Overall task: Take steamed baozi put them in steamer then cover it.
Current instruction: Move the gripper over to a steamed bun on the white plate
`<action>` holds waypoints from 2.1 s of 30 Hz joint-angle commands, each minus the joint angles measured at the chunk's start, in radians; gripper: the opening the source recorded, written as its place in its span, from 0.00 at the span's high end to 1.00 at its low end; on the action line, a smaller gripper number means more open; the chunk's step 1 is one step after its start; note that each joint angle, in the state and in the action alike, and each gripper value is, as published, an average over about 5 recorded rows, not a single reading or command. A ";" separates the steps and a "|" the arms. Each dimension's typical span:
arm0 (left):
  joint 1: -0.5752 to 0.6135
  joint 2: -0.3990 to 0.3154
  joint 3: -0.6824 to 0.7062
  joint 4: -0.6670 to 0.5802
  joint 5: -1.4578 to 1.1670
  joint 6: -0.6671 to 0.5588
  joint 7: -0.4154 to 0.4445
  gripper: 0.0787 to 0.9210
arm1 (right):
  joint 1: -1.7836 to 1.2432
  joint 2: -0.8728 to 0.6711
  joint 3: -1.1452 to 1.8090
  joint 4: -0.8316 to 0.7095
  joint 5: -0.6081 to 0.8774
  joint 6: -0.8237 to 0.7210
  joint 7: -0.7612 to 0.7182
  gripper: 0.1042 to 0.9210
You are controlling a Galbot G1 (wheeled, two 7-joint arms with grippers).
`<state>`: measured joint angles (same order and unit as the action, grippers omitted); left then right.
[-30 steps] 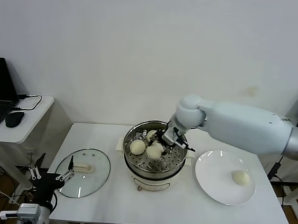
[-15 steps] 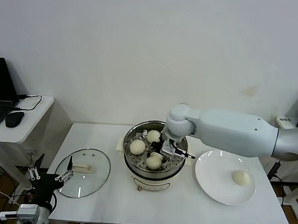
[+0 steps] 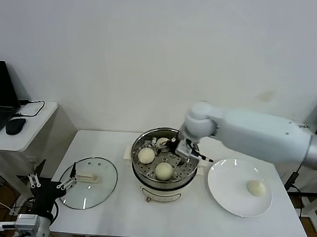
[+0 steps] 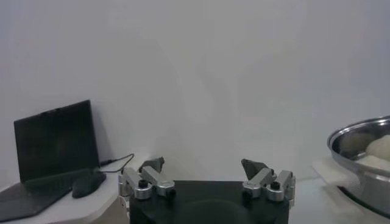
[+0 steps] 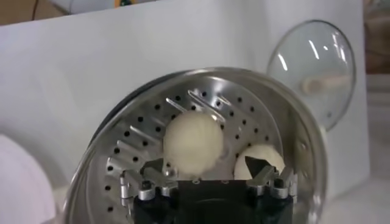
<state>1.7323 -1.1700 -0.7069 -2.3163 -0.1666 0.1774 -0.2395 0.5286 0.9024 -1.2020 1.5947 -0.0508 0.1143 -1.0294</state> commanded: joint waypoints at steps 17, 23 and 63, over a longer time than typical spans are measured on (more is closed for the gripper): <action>-0.049 0.051 0.059 0.032 -0.001 0.007 0.001 0.12 | -0.513 -0.622 0.472 -0.046 -0.098 -0.299 -0.050 0.12; -0.044 0.053 0.062 0.038 0.003 0.008 0.001 0.12 | -0.782 -0.568 0.712 -0.161 -0.157 -0.281 -0.030 0.12; -0.029 0.039 0.053 0.050 0.013 0.012 0.000 0.12 | -0.934 -0.288 0.837 -0.416 -0.301 -0.292 0.020 0.13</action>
<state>1.7035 -1.1297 -0.6541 -2.2677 -0.1531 0.1902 -0.2393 -0.3979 0.5836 -0.3717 1.2051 -0.3407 -0.1731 -1.0108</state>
